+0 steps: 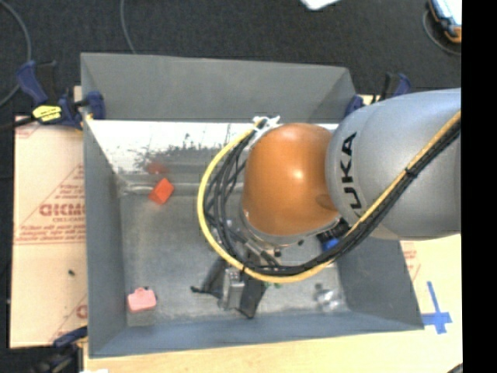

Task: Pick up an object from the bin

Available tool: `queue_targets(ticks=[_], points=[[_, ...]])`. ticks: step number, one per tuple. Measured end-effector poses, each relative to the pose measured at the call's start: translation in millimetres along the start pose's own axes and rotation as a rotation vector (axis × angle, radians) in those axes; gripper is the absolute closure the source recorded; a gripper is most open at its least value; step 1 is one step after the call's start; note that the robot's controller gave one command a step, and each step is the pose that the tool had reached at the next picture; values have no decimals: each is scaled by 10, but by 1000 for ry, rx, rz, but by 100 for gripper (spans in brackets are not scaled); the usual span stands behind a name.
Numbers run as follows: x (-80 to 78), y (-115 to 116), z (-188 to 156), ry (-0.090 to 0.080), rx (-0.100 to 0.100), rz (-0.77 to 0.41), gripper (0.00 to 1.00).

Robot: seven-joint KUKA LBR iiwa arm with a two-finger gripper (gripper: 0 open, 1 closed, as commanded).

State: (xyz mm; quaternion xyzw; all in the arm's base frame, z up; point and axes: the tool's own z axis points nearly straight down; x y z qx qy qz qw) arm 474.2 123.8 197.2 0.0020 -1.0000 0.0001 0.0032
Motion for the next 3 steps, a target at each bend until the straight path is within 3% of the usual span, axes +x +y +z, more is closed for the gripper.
queue_targets(ticks=[1,2,3], points=[[-19,-6,-42,-8,-1,4,0],[-110,-404,815,-7,0,-143,0],[-18,-103,1271,-11,-3,72,100]])
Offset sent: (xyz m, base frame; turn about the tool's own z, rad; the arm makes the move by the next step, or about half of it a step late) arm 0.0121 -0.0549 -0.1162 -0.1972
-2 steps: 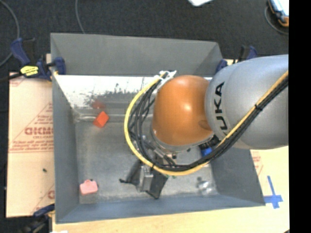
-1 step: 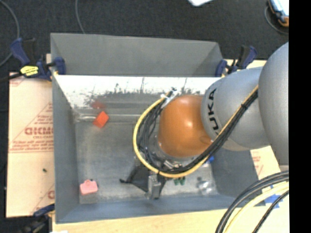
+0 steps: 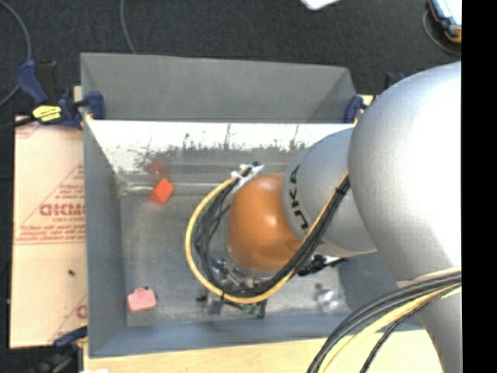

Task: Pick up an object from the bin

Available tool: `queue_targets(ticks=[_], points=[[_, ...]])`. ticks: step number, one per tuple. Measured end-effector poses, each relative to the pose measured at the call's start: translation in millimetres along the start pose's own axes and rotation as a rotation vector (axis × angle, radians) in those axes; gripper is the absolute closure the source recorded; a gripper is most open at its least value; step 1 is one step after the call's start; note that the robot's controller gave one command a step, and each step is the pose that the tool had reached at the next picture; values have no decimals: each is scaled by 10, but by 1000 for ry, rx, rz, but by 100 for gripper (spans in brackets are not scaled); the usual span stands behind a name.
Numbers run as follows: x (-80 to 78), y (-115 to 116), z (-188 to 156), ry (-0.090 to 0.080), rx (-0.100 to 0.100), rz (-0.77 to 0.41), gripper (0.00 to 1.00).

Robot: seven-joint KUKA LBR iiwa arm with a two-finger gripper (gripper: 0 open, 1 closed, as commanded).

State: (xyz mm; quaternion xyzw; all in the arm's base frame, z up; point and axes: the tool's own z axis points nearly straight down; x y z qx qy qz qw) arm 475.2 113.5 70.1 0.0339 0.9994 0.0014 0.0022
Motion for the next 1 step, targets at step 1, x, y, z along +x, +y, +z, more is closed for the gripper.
queue_targets(ticks=[1], points=[[0,0,0,0,0,2,100]])
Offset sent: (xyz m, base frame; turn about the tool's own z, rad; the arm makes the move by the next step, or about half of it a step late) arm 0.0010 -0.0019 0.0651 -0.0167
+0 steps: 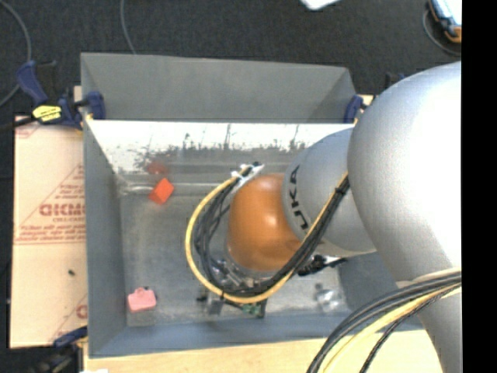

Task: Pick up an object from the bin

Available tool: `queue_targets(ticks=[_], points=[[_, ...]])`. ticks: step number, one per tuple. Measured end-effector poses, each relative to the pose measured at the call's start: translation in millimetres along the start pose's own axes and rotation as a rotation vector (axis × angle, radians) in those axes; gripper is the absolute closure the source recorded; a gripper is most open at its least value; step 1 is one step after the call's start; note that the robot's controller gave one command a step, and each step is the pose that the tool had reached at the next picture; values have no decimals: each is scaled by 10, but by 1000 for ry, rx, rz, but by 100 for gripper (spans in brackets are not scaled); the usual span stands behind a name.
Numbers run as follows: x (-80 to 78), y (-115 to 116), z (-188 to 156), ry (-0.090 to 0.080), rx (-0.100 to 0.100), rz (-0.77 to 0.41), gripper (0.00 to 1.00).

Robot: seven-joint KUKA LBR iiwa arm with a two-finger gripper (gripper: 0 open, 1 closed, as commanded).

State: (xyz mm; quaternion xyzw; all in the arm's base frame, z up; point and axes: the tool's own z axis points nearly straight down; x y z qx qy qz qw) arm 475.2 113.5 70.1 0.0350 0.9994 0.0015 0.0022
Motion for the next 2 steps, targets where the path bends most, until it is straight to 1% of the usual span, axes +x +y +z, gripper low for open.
queue_targets(ticks=[1,2], points=[[-37,-12,-685,-8,-3,-18,100],[-21,-45,27,1,1,-82,100]])
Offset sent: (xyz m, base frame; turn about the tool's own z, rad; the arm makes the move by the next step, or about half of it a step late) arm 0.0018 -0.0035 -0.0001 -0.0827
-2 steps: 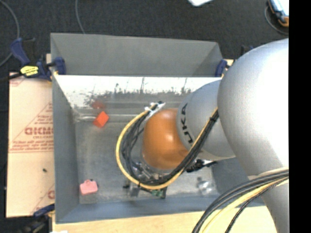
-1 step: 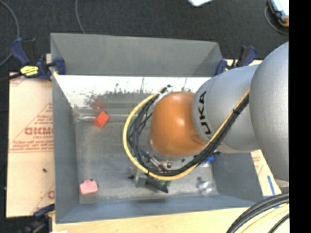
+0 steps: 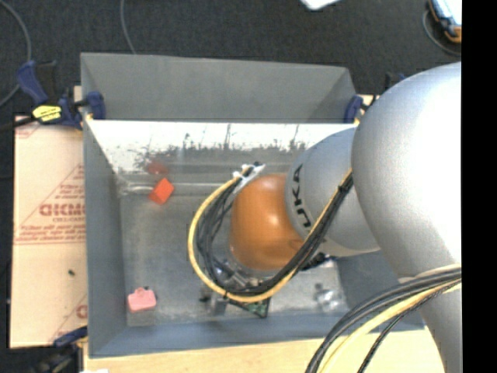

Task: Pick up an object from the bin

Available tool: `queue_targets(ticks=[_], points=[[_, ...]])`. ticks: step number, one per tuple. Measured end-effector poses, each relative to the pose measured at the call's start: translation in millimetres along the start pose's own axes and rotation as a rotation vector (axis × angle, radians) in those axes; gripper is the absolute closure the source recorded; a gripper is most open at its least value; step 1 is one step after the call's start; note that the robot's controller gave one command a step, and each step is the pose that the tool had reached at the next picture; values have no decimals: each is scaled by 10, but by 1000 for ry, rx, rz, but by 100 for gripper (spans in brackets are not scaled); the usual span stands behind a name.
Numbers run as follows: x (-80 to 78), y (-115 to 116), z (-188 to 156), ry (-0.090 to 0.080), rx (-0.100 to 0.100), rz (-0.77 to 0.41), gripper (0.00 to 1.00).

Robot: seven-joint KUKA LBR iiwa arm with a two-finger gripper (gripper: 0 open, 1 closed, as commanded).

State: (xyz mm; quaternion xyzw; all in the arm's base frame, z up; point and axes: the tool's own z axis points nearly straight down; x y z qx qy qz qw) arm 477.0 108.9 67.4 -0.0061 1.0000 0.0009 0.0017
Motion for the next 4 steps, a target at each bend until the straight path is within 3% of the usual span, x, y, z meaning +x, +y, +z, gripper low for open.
queue_targets(ticks=[1,2,3,4], points=[[-9,-20,-981,-2,-2,33,100],[7,-409,-248,-8,-1,76,100],[-23,-324,-909,3,-1,64,100],[27,-517,-1443,-10,-1,69,100]])
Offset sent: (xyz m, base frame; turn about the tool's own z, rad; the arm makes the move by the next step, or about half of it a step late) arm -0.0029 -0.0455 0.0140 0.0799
